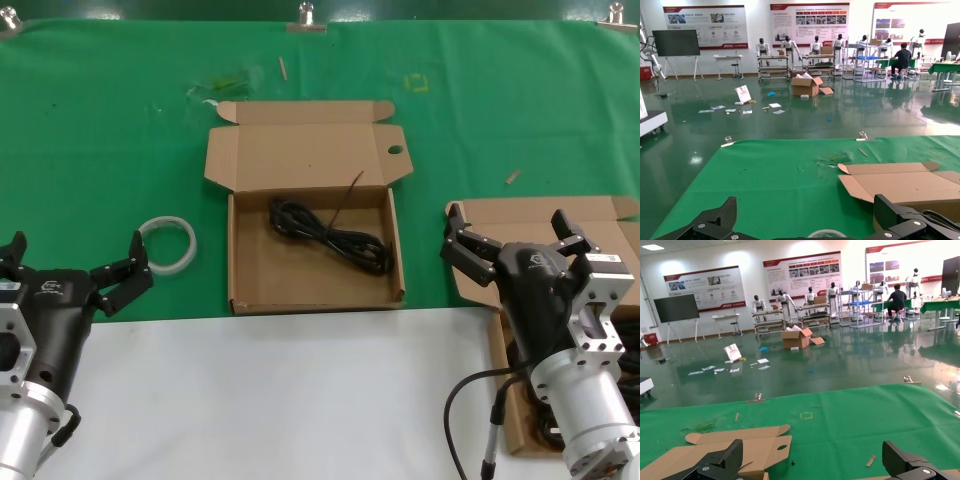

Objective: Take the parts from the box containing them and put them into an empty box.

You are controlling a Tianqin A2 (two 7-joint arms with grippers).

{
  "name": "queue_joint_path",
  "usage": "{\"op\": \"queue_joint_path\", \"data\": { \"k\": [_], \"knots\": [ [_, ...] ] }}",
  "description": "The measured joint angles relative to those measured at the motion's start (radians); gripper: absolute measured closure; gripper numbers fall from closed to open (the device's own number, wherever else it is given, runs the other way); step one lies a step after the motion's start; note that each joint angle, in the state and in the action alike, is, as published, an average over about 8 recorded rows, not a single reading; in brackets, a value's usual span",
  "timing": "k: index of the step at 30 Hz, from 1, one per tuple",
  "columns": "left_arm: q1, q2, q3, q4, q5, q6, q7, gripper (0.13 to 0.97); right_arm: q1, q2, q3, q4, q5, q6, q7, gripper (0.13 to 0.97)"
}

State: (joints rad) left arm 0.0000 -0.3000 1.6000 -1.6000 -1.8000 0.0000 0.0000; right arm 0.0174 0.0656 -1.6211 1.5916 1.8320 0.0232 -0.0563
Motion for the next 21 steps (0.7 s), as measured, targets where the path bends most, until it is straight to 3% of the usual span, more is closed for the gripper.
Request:
{"op": "queue_joint_path", "data": {
  "k": [21],
  "knots": [
    [0.000, 0.000, 0.000, 0.000, 0.000, 0.000, 0.000, 0.132, 0.000, 0.000, 0.000, 0.000, 0.000, 0.000, 0.000, 0.129]
  ]
}}
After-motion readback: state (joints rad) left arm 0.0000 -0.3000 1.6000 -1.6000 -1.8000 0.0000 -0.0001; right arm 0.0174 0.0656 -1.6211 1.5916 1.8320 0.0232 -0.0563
